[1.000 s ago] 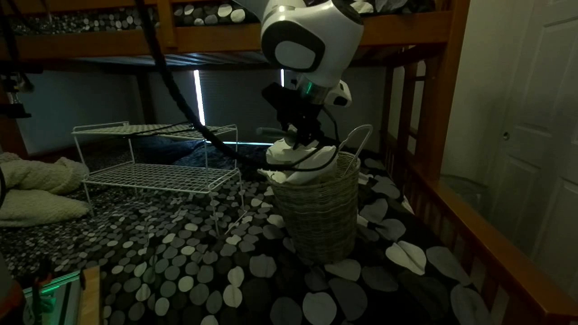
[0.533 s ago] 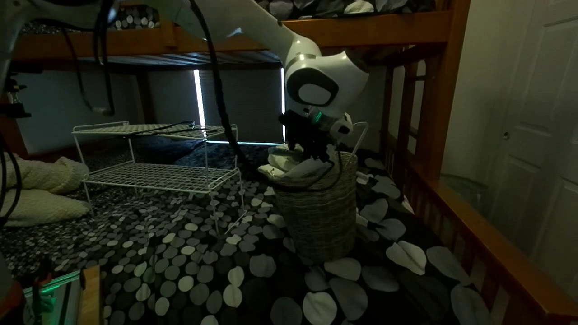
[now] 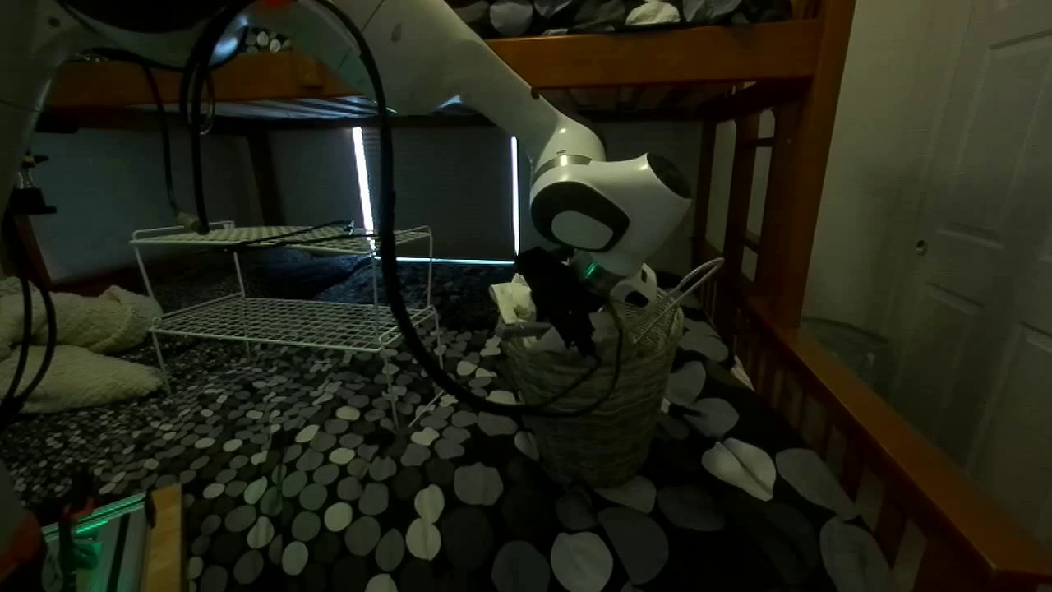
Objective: Put the lint roller in the basket
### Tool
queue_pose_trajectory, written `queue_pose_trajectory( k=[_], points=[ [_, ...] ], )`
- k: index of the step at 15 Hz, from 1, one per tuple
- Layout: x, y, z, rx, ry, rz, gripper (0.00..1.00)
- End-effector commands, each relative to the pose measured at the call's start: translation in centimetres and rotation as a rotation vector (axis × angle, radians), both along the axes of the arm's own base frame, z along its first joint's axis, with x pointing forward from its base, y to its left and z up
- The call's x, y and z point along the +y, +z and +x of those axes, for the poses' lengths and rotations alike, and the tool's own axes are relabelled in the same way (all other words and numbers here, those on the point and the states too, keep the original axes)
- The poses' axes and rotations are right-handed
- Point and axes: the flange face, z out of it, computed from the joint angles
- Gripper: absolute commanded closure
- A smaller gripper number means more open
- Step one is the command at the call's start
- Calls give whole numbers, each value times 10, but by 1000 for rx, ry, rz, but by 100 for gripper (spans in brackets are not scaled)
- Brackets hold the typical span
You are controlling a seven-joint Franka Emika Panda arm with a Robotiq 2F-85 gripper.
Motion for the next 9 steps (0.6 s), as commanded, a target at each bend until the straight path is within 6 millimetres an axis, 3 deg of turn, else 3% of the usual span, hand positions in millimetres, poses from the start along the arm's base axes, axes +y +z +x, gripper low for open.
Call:
queue_pose_trajectory(
  k=[1,4,6,8,9],
  points=[
    [-10,50,-28,-100,-2,-71,1],
    [3,114,-41,-201,84,-158,0],
    [18,156,-61,-165,117,-224,0],
    [39,193,-87,-103,127,-296,0],
    [59,201,-103,-30,203,-288,0]
  ],
)
